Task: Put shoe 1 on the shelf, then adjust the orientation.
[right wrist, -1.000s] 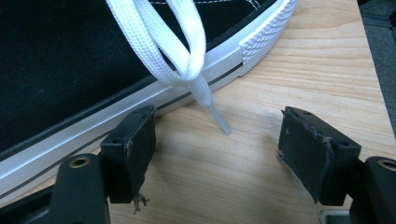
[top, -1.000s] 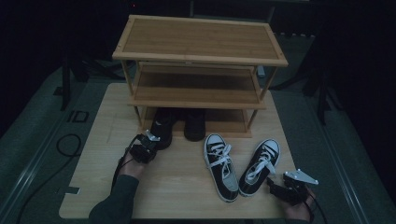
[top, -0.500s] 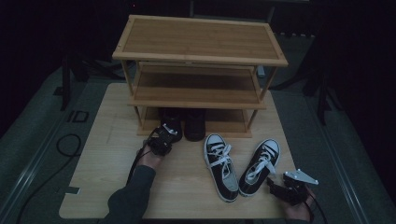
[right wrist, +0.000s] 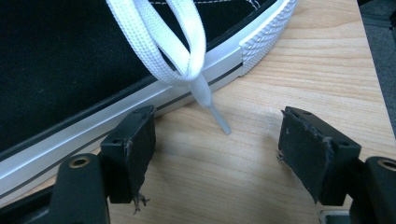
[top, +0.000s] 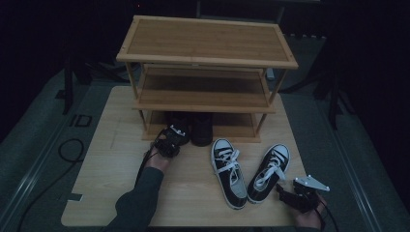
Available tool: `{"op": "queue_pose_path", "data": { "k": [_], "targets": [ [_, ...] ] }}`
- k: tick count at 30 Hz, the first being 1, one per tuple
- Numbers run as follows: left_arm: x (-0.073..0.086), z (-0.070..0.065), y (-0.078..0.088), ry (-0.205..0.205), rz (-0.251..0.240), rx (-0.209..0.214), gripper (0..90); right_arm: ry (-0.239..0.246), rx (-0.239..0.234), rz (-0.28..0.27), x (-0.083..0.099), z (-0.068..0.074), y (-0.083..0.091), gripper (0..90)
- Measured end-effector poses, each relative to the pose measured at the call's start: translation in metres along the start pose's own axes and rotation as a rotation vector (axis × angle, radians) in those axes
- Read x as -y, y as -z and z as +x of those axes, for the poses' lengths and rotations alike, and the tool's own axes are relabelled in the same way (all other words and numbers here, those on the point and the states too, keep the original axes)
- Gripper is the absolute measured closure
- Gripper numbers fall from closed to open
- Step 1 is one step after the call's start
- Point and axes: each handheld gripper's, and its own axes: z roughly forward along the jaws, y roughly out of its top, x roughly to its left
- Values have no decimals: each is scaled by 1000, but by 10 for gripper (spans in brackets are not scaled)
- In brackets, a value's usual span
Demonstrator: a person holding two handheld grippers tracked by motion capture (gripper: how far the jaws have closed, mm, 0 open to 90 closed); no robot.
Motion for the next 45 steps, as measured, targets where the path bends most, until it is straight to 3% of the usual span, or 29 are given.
{"op": "queue_pose_path", "data": {
  "k": [5,7,9,10,19,34,45],
  "targets": [
    [0,1,0,-7,-1,20,870,0,0,0,0,0,0,271],
    [1,1,1,-11,-2,22,791,0,0,0,0,0,0,271],
    [4,1,3,-9,-3,21,769,0,0,0,0,0,0,271],
    [7,2,6,2,-10,39,753,0,0,0,0,0,0,270],
    [20,8,18,24,-41,57,658,0,0,0,0,0,0,271],
    [37,6,31,5,-67,81,613,0,0,0,0,0,0,270],
    [48,7,41,17,-94,90,592,0,0,0,0,0,0,270]
  ]
}}
